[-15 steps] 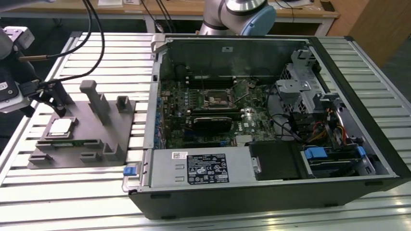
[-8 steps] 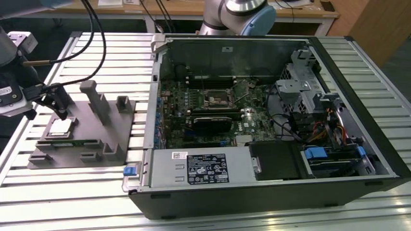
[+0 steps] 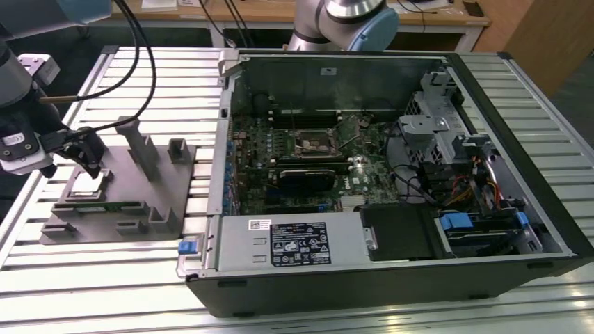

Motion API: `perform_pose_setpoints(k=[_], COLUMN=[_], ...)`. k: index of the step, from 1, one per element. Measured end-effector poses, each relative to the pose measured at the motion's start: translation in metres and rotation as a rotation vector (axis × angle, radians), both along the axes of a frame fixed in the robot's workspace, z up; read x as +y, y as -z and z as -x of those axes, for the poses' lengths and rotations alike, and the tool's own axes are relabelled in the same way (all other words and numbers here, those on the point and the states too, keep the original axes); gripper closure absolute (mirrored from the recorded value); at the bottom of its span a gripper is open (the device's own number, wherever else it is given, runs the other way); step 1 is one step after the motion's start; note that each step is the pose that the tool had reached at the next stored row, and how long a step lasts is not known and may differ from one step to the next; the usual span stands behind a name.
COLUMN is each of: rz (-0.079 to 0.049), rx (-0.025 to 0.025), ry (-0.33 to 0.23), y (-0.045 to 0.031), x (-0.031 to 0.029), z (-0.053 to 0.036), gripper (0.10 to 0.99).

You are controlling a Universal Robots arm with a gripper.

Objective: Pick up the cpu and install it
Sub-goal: 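Pick up the cpu and move it towards the insertion slot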

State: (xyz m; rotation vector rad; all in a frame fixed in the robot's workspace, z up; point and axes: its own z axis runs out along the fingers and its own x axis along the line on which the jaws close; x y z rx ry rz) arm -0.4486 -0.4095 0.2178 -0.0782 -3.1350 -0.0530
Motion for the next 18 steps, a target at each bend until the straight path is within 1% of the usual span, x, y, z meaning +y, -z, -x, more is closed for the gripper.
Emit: perform_pose_setpoints(k=[4, 15, 18], rz=[0.0, 0.0, 0.0], rx=[0.0023, 0.0024, 0.0024], ry=[0.0, 0.009, 0.011], y=[0.0027, 0.0154, 0.018], x=[0.0, 0.0, 0.0008], z=[0.0, 0.0, 0.0], gripper=[0.322, 0.322, 0.322])
